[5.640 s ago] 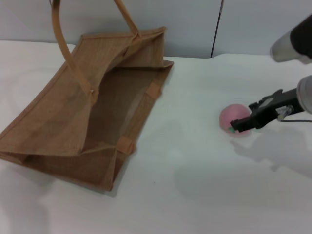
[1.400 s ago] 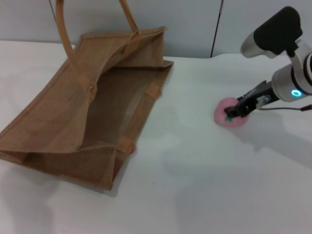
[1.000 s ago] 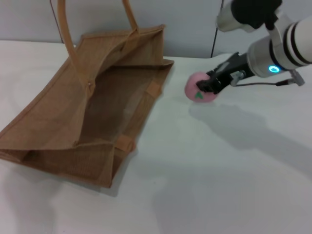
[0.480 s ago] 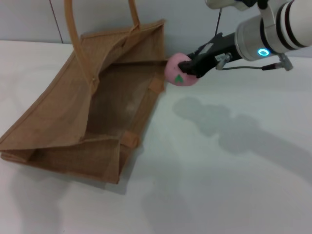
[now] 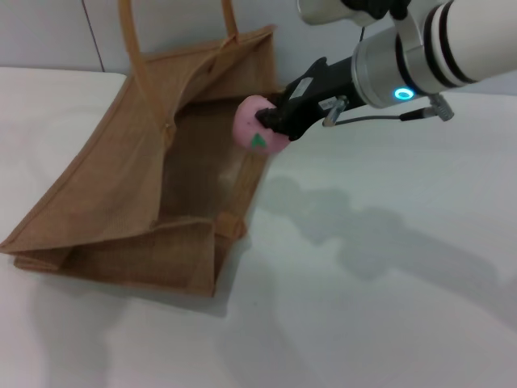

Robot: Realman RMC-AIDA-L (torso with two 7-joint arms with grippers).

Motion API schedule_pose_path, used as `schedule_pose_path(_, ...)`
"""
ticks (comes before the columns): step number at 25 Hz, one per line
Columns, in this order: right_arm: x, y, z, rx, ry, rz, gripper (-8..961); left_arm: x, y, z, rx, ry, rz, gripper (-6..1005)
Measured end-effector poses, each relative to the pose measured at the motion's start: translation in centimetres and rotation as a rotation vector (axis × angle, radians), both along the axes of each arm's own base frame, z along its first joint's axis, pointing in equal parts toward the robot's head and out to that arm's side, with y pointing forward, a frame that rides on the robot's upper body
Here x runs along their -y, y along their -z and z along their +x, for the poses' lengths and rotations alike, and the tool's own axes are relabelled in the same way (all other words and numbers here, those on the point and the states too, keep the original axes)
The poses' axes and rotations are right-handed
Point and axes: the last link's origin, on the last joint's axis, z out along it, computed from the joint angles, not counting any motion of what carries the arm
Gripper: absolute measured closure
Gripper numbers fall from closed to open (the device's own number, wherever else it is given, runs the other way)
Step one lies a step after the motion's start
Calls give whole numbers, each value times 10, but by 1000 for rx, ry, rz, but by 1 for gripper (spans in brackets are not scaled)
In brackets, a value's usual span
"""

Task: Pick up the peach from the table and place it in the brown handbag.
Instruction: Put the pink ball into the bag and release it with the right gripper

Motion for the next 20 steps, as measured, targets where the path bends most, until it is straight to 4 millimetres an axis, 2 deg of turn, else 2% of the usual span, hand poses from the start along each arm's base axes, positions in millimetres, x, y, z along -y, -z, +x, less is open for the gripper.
schedule_pose_path(4, 4, 4, -1, -7, -4, -17, 792, 1, 4, 7, -16, 18, -8, 877)
schedule_pose_path(12, 11, 14, -9, -29, -23, -48, 797, 2, 6, 1, -9, 12, -3, 877)
schedule_pose_path(20, 16, 25, -10, -32, -40, -62, 804, 3, 18, 11, -20, 30, -28, 877)
